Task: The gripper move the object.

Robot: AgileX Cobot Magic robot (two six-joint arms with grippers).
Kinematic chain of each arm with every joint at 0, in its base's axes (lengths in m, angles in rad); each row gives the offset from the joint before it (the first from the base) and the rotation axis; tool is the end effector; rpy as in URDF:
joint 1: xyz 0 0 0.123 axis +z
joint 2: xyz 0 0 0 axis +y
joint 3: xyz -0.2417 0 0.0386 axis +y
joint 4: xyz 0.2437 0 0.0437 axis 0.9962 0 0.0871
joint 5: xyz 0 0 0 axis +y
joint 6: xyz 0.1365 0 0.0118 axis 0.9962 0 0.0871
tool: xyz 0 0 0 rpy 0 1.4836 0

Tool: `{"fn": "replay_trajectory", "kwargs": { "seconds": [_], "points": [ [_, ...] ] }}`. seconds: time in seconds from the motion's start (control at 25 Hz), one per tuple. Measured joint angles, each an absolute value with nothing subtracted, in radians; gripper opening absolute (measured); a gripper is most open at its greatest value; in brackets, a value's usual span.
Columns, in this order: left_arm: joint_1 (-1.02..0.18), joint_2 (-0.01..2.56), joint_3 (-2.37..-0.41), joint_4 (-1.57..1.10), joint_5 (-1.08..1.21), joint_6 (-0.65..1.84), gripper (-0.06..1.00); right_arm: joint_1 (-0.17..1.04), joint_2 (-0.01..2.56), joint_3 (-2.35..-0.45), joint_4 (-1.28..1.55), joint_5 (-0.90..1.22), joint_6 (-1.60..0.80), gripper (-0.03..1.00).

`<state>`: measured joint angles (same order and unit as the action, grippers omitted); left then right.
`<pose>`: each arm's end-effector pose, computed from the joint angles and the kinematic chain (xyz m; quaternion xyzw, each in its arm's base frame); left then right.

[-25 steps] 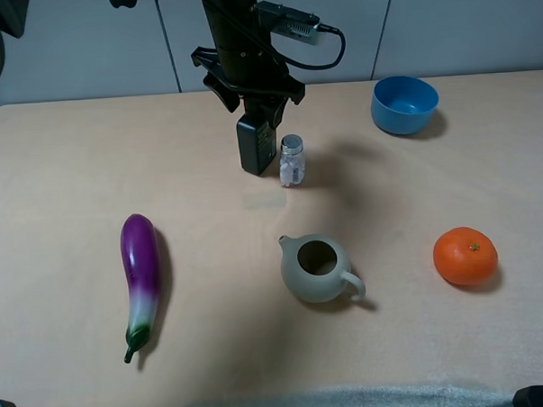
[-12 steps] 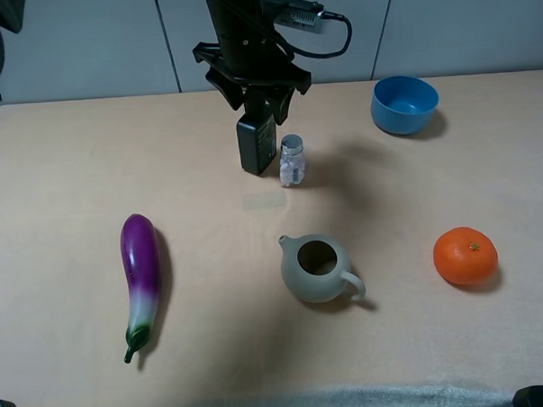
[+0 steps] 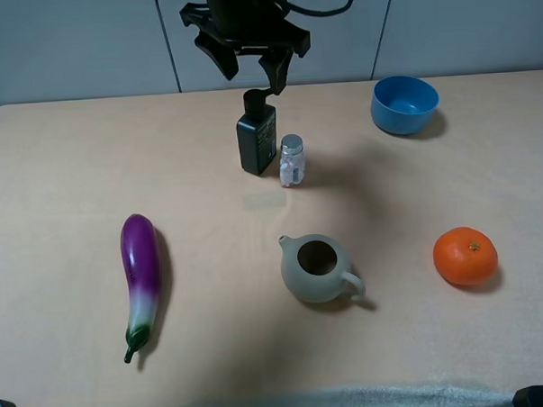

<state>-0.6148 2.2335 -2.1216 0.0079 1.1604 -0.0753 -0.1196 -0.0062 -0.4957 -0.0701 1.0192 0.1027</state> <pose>0.3907 -0.2747 0.1790 0.2624 0.9457 -0.0612 0.1817 0.0735 -0.0171 0.2586 0.0940 0.8359 -0.0396 0.5393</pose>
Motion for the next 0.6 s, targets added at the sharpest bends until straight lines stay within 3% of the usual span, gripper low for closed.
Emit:
{"fn": "replay_trajectory", "kwargs": {
  "seconds": [0.6],
  "points": [
    [-0.615,2.037,-2.122,0.028,1.164,-0.064,0.79,-0.120,-0.006,-0.496,-0.070,1.019,0.103,0.69]
  ]
}}
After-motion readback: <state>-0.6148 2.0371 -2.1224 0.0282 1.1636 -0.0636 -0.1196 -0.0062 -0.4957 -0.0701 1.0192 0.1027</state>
